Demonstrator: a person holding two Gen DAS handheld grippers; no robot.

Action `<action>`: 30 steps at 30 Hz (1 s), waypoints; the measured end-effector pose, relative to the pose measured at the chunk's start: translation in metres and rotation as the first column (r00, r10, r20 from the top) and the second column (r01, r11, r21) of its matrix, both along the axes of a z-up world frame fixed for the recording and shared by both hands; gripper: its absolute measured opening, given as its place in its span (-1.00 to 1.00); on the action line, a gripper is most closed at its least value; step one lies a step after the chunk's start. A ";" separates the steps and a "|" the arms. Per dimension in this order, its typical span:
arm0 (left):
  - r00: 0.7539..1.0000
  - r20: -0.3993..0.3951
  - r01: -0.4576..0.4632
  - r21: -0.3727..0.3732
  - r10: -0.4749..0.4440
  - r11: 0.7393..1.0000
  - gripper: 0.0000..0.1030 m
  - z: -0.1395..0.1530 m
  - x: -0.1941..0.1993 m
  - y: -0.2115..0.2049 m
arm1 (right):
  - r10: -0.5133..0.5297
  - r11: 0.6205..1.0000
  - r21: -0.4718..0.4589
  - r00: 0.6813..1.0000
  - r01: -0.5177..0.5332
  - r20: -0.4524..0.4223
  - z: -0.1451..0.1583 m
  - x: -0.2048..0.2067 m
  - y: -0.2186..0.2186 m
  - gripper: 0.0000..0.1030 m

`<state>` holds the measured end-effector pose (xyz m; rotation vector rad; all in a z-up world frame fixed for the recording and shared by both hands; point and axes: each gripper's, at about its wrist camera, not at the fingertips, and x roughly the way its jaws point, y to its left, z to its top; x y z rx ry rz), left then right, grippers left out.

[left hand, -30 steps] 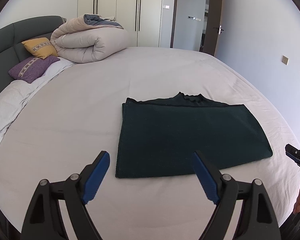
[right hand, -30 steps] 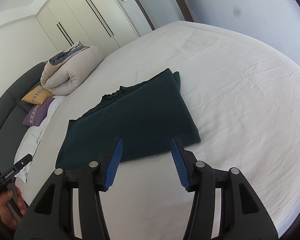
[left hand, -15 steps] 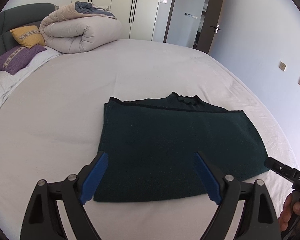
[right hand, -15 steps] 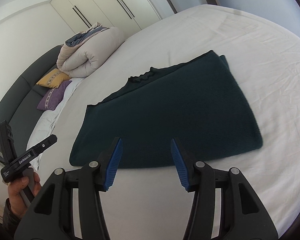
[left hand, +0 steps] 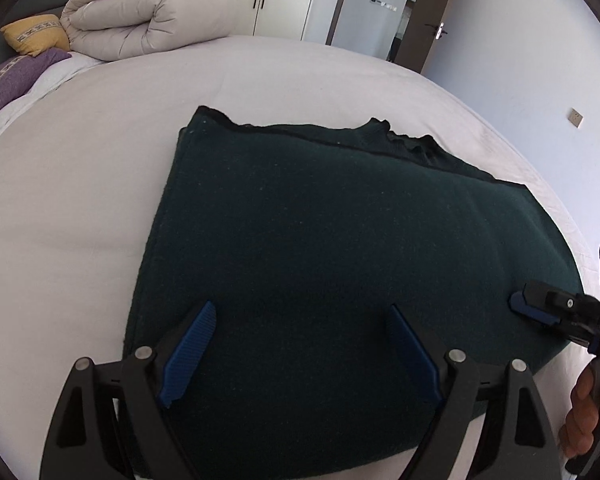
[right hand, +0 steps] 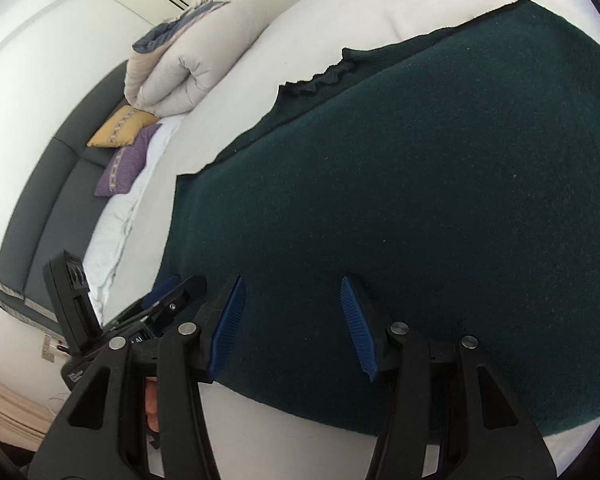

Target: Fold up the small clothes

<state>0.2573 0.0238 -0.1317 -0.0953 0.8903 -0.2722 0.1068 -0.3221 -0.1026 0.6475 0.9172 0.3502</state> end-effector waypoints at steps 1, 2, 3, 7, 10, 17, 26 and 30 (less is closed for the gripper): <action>1.000 0.000 -0.002 -0.006 0.002 1.000 0.70 0.001 -0.001 0.003 | -0.014 1.000 0.013 1.000 0.014 0.009 -0.002 -0.002 -0.008 -0.12; 1.000 -0.003 -0.006 -0.024 0.006 1.000 0.63 0.001 0.000 0.007 | -0.033 0.999 0.024 0.999 0.032 0.018 -0.003 -0.004 -0.018 -0.13; 1.000 -0.009 -0.013 -0.048 0.013 0.999 0.54 0.002 0.000 0.014 | -0.056 0.998 0.032 0.998 0.056 0.021 -0.005 -0.006 -0.030 -0.14; 0.999 -0.023 -0.040 -0.119 0.037 0.992 0.43 0.006 -0.004 0.035 | -0.208 0.977 0.053 0.978 0.207 0.008 -0.006 -0.023 -0.088 -0.34; 0.997 -0.019 -0.081 -0.156 0.079 0.984 0.43 0.014 -0.012 0.056 | -0.328 0.944 0.025 0.945 0.328 0.010 0.002 -0.039 -0.127 -0.33; 0.968 -0.025 -0.245 -0.317 0.250 0.916 0.82 0.035 -0.015 0.120 | -0.413 0.910 0.015 0.906 0.414 0.092 0.047 -0.028 -0.136 0.21; 0.971 -0.167 -0.230 -0.431 0.174 0.872 0.82 -0.003 0.009 0.114 | -0.060 0.995 0.078 0.997 0.057 0.043 0.044 0.090 -0.004 0.21; 0.975 -0.169 -0.204 -0.449 0.142 0.870 0.82 -0.006 0.014 0.107 | 0.025 0.996 0.090 0.999 -0.023 -0.023 0.018 0.124 0.030 0.21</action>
